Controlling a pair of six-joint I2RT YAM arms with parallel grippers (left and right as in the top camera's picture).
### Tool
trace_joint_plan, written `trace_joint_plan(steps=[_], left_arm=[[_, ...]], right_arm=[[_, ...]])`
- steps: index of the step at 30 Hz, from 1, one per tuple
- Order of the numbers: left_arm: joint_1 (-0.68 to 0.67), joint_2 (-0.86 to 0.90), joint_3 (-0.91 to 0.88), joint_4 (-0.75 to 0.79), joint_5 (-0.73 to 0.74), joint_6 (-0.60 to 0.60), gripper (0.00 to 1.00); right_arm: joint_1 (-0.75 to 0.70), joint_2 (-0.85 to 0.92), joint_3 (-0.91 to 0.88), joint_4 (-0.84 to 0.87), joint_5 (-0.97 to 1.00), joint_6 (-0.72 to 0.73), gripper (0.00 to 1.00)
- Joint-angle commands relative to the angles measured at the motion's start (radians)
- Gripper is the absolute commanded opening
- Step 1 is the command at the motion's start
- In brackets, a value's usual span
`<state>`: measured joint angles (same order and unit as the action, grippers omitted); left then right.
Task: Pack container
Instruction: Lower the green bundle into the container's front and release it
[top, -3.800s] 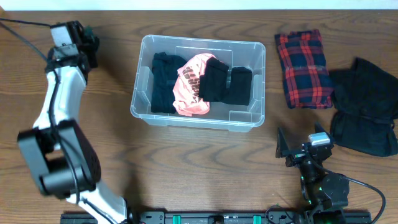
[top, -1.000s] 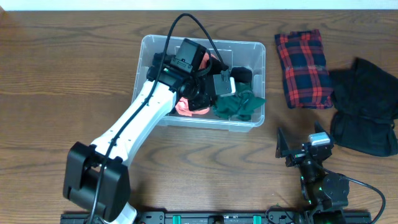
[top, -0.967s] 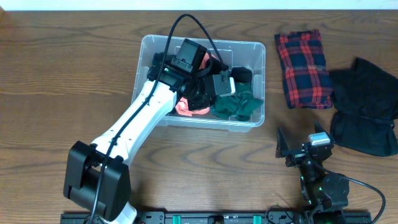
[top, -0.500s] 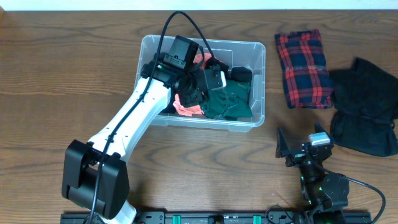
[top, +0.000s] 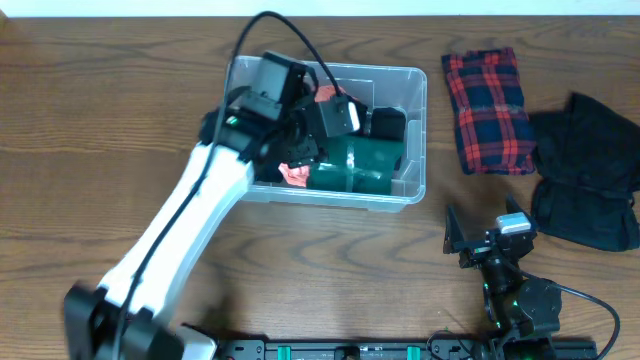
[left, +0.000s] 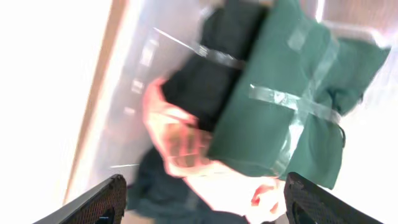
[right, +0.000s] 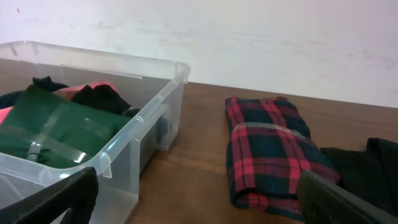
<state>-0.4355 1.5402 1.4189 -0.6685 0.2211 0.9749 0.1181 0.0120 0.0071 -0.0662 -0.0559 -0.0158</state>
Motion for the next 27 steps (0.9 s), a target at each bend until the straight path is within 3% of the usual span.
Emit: trace_joint_plan(steps=[1,5,6,14,24,27], left_arm=[[-0.002,-0.06,0.006,0.002,0.006,-0.014,0.75],[-0.004,-0.064,0.005,0.014,0.104,-0.095,0.28],[-0.005,-0.058,0.005,0.021,0.124,-0.118,0.23],[-0.005,0.068,0.004,0.123,0.183,-0.391,0.14],[-0.013,0.276,0.002,0.124,0.183,-0.596,0.14],[-0.03,0.336,-0.004,0.123,0.183,-0.608,0.14]], right_arm=[[0.008,-0.005,-0.002,-0.004,0.0,-0.016,0.99],[0.008,-0.005,-0.002,-0.004,-0.001,-0.016,0.99],[0.008,-0.005,-0.002,-0.004,0.0,-0.016,0.99],[0.008,-0.005,-0.002,-0.004,0.0,-0.016,0.99],[0.008,-0.005,-0.002,-0.004,0.0,-0.016,0.99],[0.008,-0.005,-0.002,-0.004,0.0,-0.016,0.99]])
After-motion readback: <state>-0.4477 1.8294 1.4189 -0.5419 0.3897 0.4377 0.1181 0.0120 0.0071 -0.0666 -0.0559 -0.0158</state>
